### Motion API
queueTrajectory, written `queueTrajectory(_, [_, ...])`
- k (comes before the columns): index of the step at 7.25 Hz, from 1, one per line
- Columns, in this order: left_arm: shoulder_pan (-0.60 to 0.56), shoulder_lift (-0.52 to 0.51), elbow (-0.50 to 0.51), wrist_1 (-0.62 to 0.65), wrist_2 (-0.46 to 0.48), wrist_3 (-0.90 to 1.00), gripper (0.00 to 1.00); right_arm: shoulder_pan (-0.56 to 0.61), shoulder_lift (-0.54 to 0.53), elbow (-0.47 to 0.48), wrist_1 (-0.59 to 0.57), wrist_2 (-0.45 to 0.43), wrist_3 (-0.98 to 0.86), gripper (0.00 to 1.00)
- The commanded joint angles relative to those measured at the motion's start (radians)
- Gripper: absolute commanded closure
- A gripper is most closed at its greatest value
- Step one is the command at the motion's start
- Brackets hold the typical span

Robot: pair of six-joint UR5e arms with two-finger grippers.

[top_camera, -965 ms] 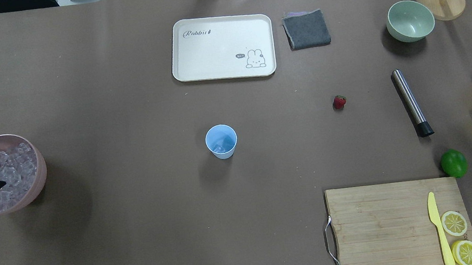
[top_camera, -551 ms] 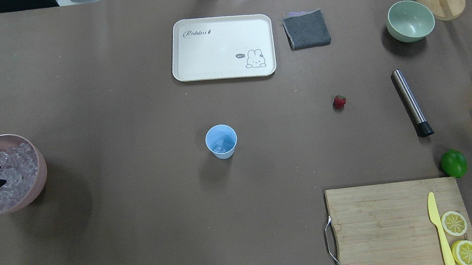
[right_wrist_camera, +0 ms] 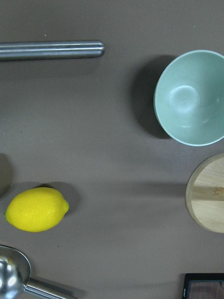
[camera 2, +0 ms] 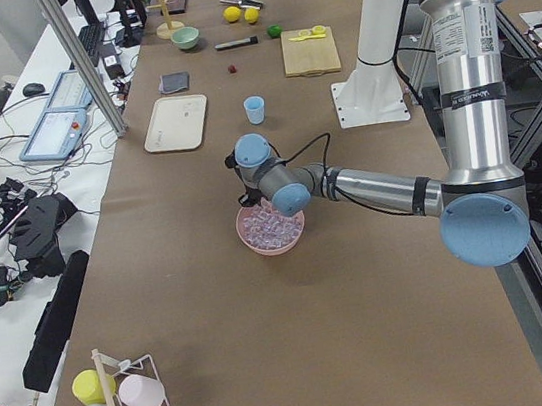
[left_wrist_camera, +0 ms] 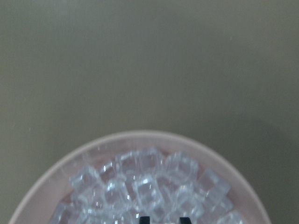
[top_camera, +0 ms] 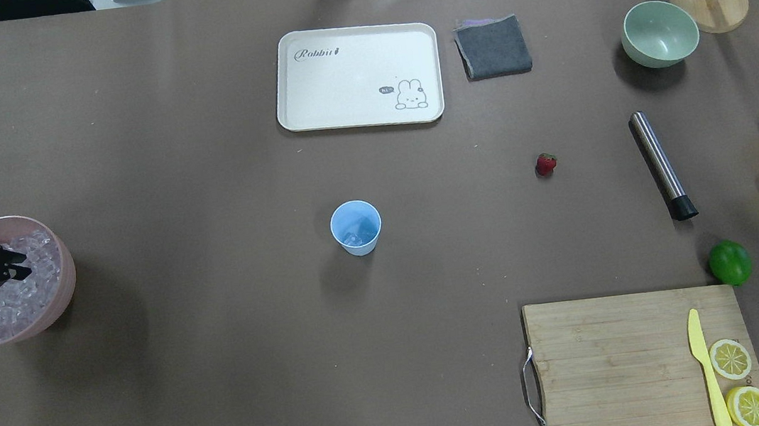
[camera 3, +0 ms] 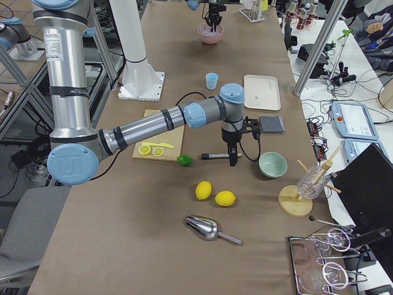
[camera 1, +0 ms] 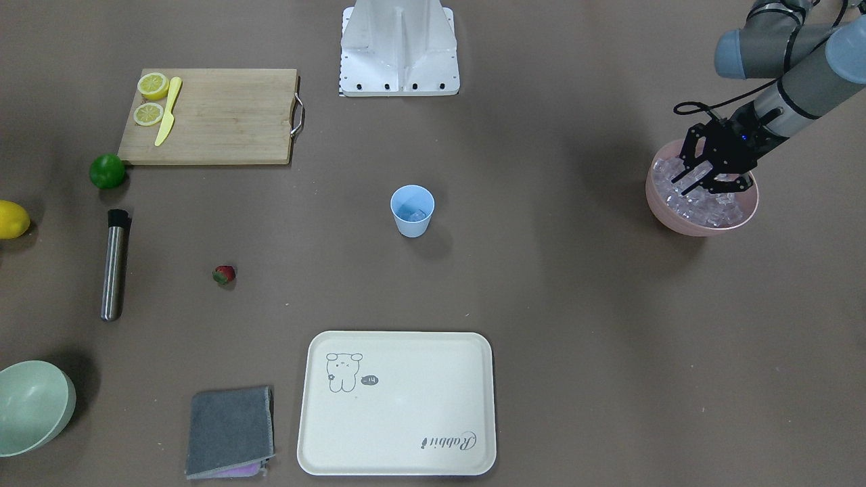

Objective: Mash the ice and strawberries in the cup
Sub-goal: 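Lift the ice with the left gripper and swing toward the blue cup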

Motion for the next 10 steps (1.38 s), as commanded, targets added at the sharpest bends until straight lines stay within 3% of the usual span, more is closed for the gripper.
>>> queueTrajectory(1, [0.006, -0.148, 0.009, 0.031, -0.008, -0.160, 1.00, -0.004, 0.001, -0.003, 0.000, 0.001, 0.002, 0.00])
queueTrajectory(6, [0.113, -0.492, 0.064, 0.026, -0.001, -0.585, 1.00, -0.007, 0.012, -0.003, 0.000, 0.001, 0.002, 0.00])
queueTrajectory(10, [0.352, -0.595, 0.106, 0.017, 0.331, -0.721, 1.00, -0.016, 0.020, -0.011, 0.002, 0.001, 0.002, 0.00])
